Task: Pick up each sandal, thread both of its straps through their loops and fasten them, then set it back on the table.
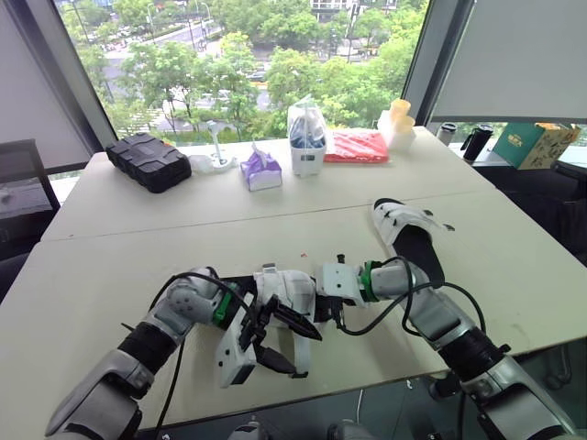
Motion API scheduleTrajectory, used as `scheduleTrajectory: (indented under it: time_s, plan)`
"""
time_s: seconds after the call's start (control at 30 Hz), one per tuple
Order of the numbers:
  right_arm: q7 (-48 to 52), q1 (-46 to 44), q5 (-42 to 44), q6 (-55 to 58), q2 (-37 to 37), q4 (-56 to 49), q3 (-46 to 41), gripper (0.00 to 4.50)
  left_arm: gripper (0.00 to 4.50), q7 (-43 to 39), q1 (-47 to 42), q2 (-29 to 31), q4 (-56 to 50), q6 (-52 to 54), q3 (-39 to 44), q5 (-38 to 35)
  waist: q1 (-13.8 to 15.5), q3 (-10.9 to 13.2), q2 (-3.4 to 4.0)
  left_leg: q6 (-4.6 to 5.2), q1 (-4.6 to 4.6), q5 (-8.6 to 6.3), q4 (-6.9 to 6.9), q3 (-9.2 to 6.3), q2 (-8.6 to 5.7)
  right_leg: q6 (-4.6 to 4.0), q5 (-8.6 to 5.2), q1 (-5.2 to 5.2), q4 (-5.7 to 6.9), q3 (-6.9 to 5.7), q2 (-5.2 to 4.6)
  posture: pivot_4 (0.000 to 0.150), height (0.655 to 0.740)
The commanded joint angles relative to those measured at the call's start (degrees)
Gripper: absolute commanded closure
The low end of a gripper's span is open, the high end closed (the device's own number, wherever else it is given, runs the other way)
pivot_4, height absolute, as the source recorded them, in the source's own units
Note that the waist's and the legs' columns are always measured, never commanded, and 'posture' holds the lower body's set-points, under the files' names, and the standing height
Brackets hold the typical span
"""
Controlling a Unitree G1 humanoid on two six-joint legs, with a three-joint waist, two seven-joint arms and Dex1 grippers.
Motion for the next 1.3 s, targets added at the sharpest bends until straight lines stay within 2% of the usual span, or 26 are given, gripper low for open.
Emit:
scheduleTrajectory:
  time_s: [0.03, 0.2, 0.47, 0.6, 0.67, 0.73, 0.9, 0.97, 1.13, 1.2, 1.3]
  plan:
    - [1.32, 2.71, -3.14, 2.50, -1.92, 2.62, 2.35, 4.50, 0.48, 2.12, -1.86, 1.80, 2.86, -4.06, -0.15, 4.11, 0.02, 0.00, 0.00, 0.00, 0.00, 0.00, 0.00, 0.00, 0.00, 0.00, 0.00, 0.00, 0.00, 0.00, 0.00, 0.150, 0.7400]
    - [1.28, 2.52, -3.31, 2.38, -1.66, 2.85, 2.49, 4.50, 0.48, 8.66, -3.57, 0.42, 7.67, -9.04, 1.41, 13.89, 0.36, 0.00, 0.00, 0.03, 0.00, -0.02, 0.00, 0.00, 0.00, 0.03, -0.02, 0.00, 0.00, -0.06, 0.07, 0.150, 0.7400]
    - [1.31, 2.09, -3.39, 2.37, -1.40, 2.98, 2.47, 4.50, 0.48, 22.55, -3.39, -3.11, 8.14, -10.37, 5.94, 30.27, 0.93, 0.00, 0.00, 0.03, 0.02, -0.02, 0.02, 0.01, 0.02, 0.06, 0.00, 0.01, 0.04, -0.06, 0.09, 0.150, 0.7400]
    - [1.44, 2.30, -3.41, 2.53, -1.56, 2.69, 2.43, 4.50, 0.48, 28.13, -2.32, -3.49, 6.59, -8.89, 5.67, 34.64, 1.00, -0.01, 0.01, 0.03, 0.04, -0.02, 0.04, 0.01, 0.02, 0.08, 0.01, 0.04, 0.05, -0.07, 0.09, 0.150, 0.7400]
    - [1.49, 2.35, -3.43, 2.56, -1.61, 2.60, 2.42, 4.50, 0.99, 30.29, -2.23, -3.28, 5.94, -8.55, 5.11, 35.29, 1.02, -0.01, 0.00, 0.03, 0.04, -0.02, 0.04, 0.01, 0.01, 0.08, 0.01, 0.04, 0.05, -0.07, 0.09, 0.150, 0.7400]
    - [1.50, 2.35, -3.40, 2.58, -1.60, 2.59, 2.39, 4.50, 1.77, 32.01, -2.25, -2.98, 5.46, -8.33, 4.51, 35.60, 1.01, -0.01, 0.00, 0.03, 0.04, -0.02, 0.04, 0.01, 0.02, 0.08, 0.01, 0.04, 0.05, -0.07, 0.09, 0.150, 0.7400]
    - [1.41, 2.15, -3.48, 2.41, -1.44, 3.02, 2.44, 4.50, 4.41, 35.32, -2.45, -2.10, 4.76, -8.01, 2.91, 34.64, 1.00, -0.01, 0.00, 0.03, 0.04, -0.02, 0.04, 0.01, 0.02, 0.12, 0.03, 0.04, 0.05, -0.07, 0.08, 0.150, 0.7400]
    - [1.43, 2.15, -3.48, 2.37, -1.42, 3.01, 2.47, 4.50, 4.47, 36.10, -2.53, -1.61, 4.47, -7.66, 2.15, 33.81, 1.00, -0.01, 0.01, 0.03, 0.04, -0.02, 0.04, 0.01, 0.02, 0.12, 0.03, 0.04, 0.06, -0.07, 0.08, 0.150, 0.7400]
    - [1.24, 2.07, -3.60, 2.26, -1.23, 3.28, 2.60, 4.50, 4.47, 34.31, 0.32, 0.93, 1.40, 0.65, -1.48, 16.52, 0.93, -0.01, 0.01, 0.03, 0.04, -0.02, 0.03, 0.00, 0.02, 0.11, 0.03, 0.03, 0.06, -0.07, 0.03, 0.150, 0.7400]
    - [1.16, 2.10, -3.59, 2.24, -1.21, 3.31, 2.60, 4.50, 4.47, 32.24, 2.48, 1.72, -2.03, 8.95, -0.66, 8.59, 0.90, 0.00, 0.02, 0.03, 0.04, -0.02, 0.03, 0.00, 0.03, 0.08, 0.01, 0.02, 0.05, -0.07, 0.02, 0.150, 0.7400]
    - [1.12, 2.21, -3.58, 2.16, -1.22, 3.27, 2.60, 4.50, 4.47, 30.80, 4.93, 2.17, -6.32, 17.49, 1.75, 2.72, 0.89, 0.00, 0.02, 0.03, 0.04, -0.02, 0.03, -0.01, 0.04, 0.07, 0.00, 0.03, 0.07, -0.06, 0.02, 0.150, 0.7400]
